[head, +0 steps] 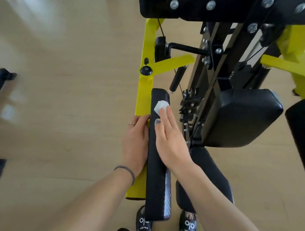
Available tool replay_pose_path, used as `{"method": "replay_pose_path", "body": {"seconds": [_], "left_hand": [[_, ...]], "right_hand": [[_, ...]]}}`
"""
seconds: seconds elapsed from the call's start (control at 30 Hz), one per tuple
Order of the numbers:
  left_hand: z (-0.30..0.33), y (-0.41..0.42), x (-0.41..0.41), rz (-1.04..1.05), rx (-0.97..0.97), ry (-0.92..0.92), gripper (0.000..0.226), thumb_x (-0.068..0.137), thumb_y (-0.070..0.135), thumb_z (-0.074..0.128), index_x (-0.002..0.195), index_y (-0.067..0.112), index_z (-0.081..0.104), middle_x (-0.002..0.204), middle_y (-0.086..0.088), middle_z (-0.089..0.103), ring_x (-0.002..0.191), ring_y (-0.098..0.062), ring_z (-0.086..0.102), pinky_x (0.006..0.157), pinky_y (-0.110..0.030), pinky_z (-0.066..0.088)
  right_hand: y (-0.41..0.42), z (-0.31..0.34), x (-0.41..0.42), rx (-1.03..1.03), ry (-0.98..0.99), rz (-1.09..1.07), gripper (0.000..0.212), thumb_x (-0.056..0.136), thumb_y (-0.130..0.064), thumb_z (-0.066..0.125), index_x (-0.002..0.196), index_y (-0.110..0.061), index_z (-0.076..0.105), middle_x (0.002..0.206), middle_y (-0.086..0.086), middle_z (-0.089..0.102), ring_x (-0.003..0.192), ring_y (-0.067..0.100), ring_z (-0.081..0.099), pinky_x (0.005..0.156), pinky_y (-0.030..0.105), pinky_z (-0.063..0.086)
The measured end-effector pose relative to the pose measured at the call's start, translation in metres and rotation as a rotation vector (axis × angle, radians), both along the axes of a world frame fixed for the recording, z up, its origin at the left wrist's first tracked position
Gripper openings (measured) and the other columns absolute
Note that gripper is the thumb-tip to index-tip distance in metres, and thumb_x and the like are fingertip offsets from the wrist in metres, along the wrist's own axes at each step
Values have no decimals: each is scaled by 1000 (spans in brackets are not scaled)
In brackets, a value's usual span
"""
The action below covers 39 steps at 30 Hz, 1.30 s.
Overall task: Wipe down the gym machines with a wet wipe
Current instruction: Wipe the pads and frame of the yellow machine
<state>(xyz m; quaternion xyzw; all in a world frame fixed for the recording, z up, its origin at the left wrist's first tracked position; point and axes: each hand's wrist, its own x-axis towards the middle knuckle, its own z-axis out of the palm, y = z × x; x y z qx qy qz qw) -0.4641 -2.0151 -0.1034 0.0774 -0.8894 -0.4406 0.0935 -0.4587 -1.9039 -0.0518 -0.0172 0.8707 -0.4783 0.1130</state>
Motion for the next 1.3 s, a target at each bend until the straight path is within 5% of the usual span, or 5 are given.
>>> {"method": "replay_pose_path", "body": {"seconds": [0.23, 0.47, 0.7, 1.03, 1.3], "left_hand": [[-5, -3, -1, -38, -120, 4, 28, 106, 18, 43, 127, 16, 61, 122, -1, 61, 101, -19, 56, 74, -26, 43], [-3, -1, -6, 2, -36, -28, 28, 104, 15, 43, 122, 17, 65, 118, -1, 58, 88, -17, 52, 65, -24, 30], [-6, -3, -3, -38, -134, 22, 27, 105, 14, 44, 125, 14, 62, 120, -5, 60, 95, -21, 56, 66, -21, 31], [1, -1, -3, -15, -20, -32, 22, 99, 23, 47, 111, 17, 64, 110, 1, 57, 90, -25, 57, 65, -32, 44], [-4, -3, -4, -17, -78, -22, 25, 102, 14, 46, 120, 15, 62, 114, -3, 60, 93, -21, 56, 71, -35, 47]], "right_hand": [[-3, 4, 107, -64, -86, -120, 53, 108, -45, 27, 159, -47, 10, 163, -32, 3, 108, -47, 5, 80, -13, 19], [-10, 5, 3, -87, -58, -196, 49, 110, -37, 29, 159, -34, 26, 168, -15, 18, 151, 5, 18, 107, 16, 19], [1, 2, 98, 3, 73, -53, 51, 109, -43, 27, 159, -44, 20, 166, -27, 7, 138, -25, 11, 98, -8, 13], [-6, -15, 15, 269, 231, 71, 48, 109, -28, 29, 152, -13, 44, 165, 8, 24, 151, 27, 25, 122, 33, 24], [5, -5, 75, 214, 242, 125, 54, 107, -40, 18, 153, -24, 42, 165, -10, 22, 154, 7, 12, 116, 11, 17]]}}
